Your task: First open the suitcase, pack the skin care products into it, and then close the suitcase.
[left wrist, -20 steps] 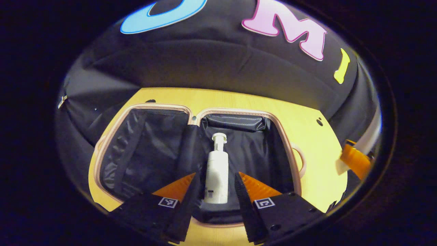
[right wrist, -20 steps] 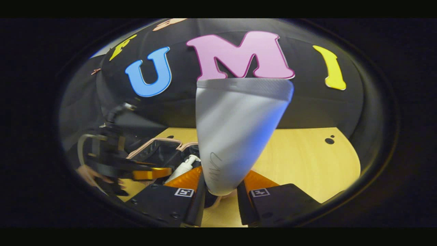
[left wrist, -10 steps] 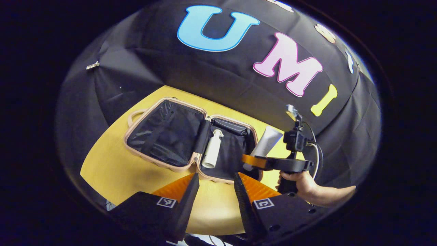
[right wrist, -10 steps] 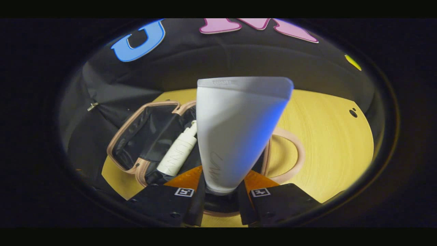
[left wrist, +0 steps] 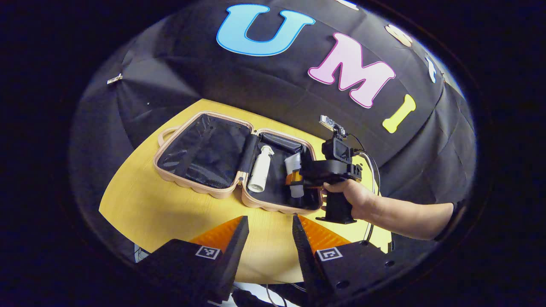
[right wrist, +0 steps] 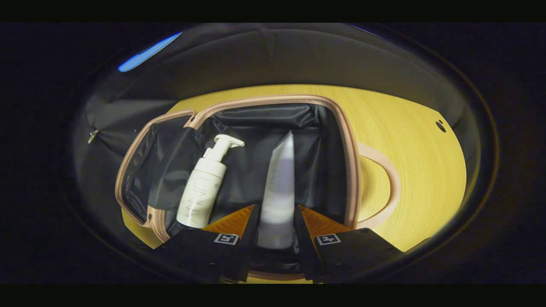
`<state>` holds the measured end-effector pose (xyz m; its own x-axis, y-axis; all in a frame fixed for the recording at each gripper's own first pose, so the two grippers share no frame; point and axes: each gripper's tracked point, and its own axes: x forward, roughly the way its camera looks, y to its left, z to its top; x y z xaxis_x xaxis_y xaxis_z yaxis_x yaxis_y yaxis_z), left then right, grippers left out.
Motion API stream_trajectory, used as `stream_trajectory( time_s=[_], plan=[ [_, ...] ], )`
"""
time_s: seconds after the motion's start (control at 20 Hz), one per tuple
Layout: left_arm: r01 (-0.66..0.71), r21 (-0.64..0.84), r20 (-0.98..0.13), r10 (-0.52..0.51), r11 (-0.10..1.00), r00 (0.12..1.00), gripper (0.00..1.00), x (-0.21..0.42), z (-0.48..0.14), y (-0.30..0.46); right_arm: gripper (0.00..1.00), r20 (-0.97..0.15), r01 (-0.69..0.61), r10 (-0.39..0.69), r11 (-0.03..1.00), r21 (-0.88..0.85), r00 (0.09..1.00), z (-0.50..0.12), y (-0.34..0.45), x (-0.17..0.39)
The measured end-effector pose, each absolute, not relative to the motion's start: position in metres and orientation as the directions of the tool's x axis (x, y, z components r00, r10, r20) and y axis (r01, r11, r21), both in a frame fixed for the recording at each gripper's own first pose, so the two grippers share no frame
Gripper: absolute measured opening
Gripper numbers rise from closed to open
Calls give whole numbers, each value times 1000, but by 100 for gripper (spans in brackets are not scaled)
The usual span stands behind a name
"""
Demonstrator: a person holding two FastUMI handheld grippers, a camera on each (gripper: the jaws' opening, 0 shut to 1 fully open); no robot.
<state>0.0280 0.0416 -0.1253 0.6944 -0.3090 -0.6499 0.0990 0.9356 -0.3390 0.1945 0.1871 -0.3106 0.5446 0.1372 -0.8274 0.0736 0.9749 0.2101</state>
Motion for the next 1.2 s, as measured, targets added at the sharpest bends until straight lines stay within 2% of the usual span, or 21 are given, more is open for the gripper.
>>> stream_trajectory(
  time_s=[0.05,0.1,0.15,0.2,0.3,0.35,0.4,0.45,0.6,0.7,0.75,0.8,1.05,1.2],
  plan=[
    [93,-332,-652,-300,938,696,67,32,-127,47,43,-825,82,137,973,216,548,-307,187,195],
    [85,-320,-650,-283,944,705,67,39,-129,56,55,-818,86,150,968,236,555,-300,189,192],
    [72,-300,-647,-258,951,717,67,50,-131,69,59,-804,84,169,961,262,570,-291,192,192],
    [54,-273,-645,-224,961,731,67,62,-133,86,70,-787,73,185,957,280,589,-281,195,191],
    [-20,-220,-636,-128,975,761,83,94,-141,128,100,-748,47,165,966,253,643,-259,187,187],
    [-37,-208,-623,-103,977,775,95,106,-139,144,99,-723,36,158,969,245,673,-247,183,185],
    [-42,-199,-609,-90,979,788,95,117,-137,158,90,-697,26,156,970,243,700,-233,180,179],
    [-49,-185,-585,-70,982,808,96,132,-137,175,98,-671,19,152,971,240,726,-222,175,174],
    [-59,-125,-534,-17,990,846,96,176,-144,223,98,-612,7,136,974,226,779,-200,152,151],
    [-117,-5,-487,100,993,868,97,208,-150,270,98,-602,11,132,974,228,787,-202,138,136],
    [-135,15,-463,127,991,877,97,224,-155,287,98,-617,26,116,976,217,779,-209,129,127],
    [-144,-10,-460,123,990,879,96,239,-161,298,98,-625,39,99,978,203,775,-213,118,120],
    [-248,-183,-592,95,951,800,97,291,-227,345,98,-625,83,26,986,144,780,-214,74,70],
    [-279,-286,-663,21,917,749,97,318,-258,344,98,-640,93,-16,992,87,768,-222,57,37]
  ],
)
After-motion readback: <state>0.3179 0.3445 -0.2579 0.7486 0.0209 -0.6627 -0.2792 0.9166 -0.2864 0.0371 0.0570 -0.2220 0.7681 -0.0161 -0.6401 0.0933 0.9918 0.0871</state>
